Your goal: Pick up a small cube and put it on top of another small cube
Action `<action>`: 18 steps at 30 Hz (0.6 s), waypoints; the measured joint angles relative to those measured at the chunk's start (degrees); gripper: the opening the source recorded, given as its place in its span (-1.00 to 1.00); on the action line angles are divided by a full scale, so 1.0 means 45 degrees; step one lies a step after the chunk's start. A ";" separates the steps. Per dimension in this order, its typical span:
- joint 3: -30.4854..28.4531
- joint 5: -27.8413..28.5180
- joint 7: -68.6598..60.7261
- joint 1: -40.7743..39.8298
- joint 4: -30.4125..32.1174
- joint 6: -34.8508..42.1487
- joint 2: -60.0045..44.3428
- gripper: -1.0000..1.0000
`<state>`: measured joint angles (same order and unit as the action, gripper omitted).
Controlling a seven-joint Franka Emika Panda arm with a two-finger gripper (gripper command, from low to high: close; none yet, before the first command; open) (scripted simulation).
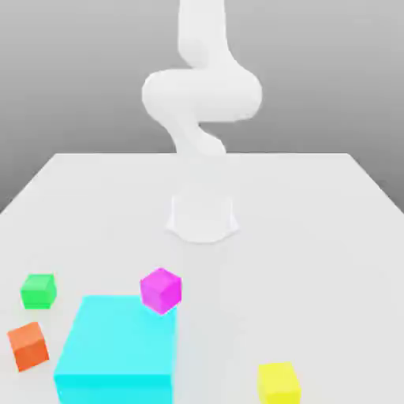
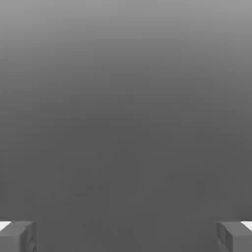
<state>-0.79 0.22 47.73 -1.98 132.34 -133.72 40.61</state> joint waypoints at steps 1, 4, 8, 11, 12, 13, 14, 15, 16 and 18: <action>-0.0083 0.0020 0.0181 -0.0185 0.0054 -0.0186 -0.0501 0.00; -0.0340 0.0058 0.0677 -0.0700 0.0206 -0.0715 -0.1917 0.00; -0.0748 0.0079 0.1305 -0.1323 0.0402 -0.1398 -0.3761 0.00; -0.1095 0.0039 0.1742 -0.1760 0.0549 -0.1908 -0.5142 0.00; -0.1215 0.0001 0.1871 -0.1904 0.0599 -0.2081 -0.5602 0.00; -0.1349 -0.0033 0.1996 -0.2033 0.0649 -0.2256 -0.6063 0.00; -0.1484 -0.0079 0.2115 -0.2161 0.0699 -0.2429 -0.6525 0.00; -0.1615 -0.0140 0.2224 -0.2288 0.0748 -0.2601 -0.6987 0.00; -0.1748 -0.0213 0.2325 -0.2418 0.0798 -0.2772 -0.7451 0.00; -0.1990 -0.0405 0.2494 -0.2831 0.0896 -0.3113 -0.8382 0.00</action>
<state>-9.74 -1.61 58.96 -14.72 136.37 -147.73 2.88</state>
